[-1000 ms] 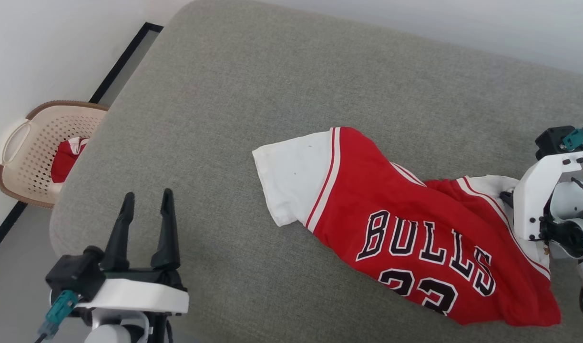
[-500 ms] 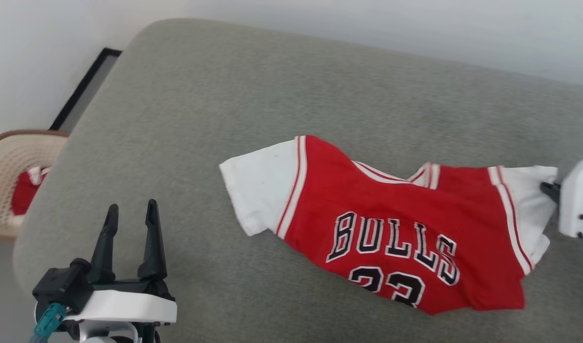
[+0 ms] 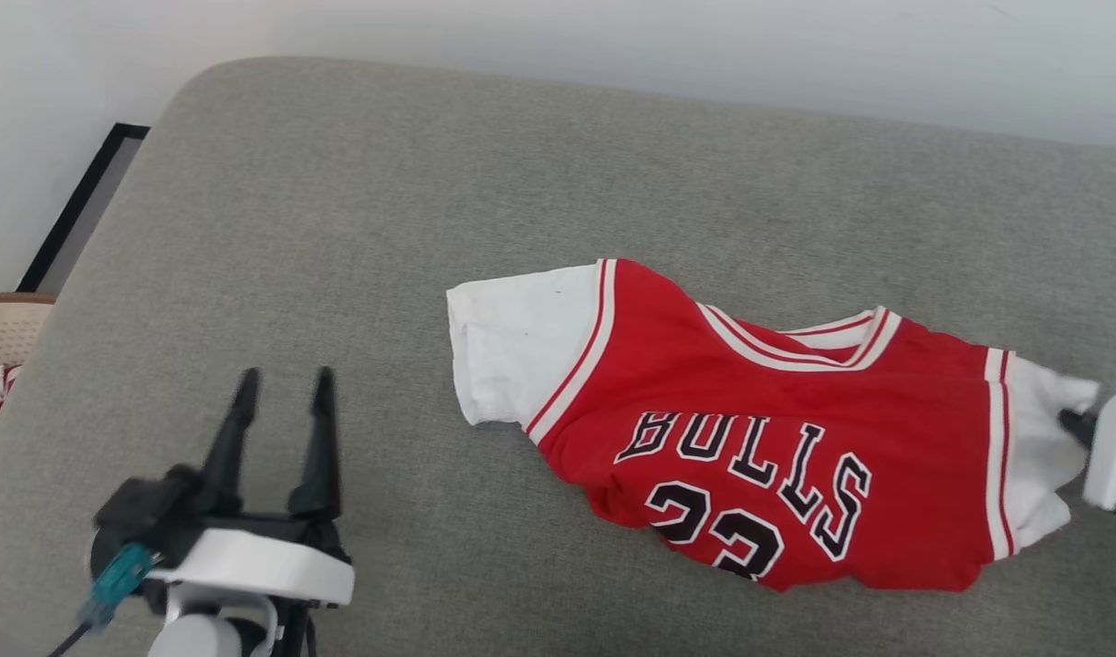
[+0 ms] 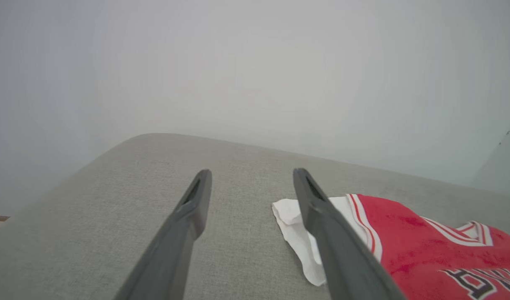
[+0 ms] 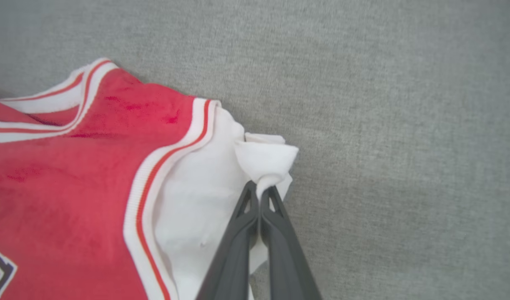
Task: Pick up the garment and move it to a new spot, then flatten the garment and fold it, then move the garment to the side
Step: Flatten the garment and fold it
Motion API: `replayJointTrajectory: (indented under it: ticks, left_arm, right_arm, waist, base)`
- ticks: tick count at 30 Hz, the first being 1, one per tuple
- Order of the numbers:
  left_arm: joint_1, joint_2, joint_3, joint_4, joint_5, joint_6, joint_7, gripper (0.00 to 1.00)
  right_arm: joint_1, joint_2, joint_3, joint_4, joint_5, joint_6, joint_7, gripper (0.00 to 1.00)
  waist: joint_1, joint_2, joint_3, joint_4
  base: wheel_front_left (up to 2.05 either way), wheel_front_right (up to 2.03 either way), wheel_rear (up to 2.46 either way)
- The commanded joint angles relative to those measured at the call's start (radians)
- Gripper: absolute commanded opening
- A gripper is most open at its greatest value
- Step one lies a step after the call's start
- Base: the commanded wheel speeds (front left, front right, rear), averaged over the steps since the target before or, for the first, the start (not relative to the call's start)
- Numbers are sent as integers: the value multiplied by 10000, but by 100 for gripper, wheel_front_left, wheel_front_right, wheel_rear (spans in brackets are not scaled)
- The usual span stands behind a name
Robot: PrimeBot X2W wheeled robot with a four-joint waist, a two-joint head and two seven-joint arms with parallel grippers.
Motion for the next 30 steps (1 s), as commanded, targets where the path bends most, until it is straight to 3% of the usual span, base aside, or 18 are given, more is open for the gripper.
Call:
replayJointTrajectory:
  ticks: [1, 5, 12, 18, 23, 30]
  left_arm:
    - [-212, 254, -274, 199, -158, -31, -48, 100]
    - [-833, 855, -1010, 579, -710, -31, 213, 100]
    - [-2676, 2674, -2703, 1099, -2646, -30, 2603, 100]
    - [-3879, 3693, -3310, 1698, -3955, -30, 4731, 100]
    - [-4877, 4165, -3526, 2693, -4683, -16, 6752, 100]
    - [-5745, 4400, -3885, 3901, -4773, -8, 8220, 100]
  right_arm:
    - [-40, 165, -73, 136, -175, -3, -140, 100]
    - [-261, 440, -124, 307, -494, -1, -346, 100]
    - [-373, 942, -261, -695, -833, -1, -1319, 100]
    - [-7, 1726, -637, -2403, -1340, -1, -2799, 100]
    - [560, 2705, -706, -3964, -1838, -1, -4157, 100]
    - [1152, 3603, -407, -4892, -2235, -1, -5435, 100]
  waist:
    - [0, 0, -6, -65]
    - [0, 0, -44, -206]
    - [0, 0, -168, -1079]
    - [0, 0, -147, -1997]
    - [0, 0, -74, -2803]
    - [0, 0, 185, -3594]
  base:
    - [0, 0, 0]
    - [0, 0, 0]
    - [0, 0, 0]
    - [0, 0, 0]
    - [0, 0, 0]
    - [0, 0, 0]
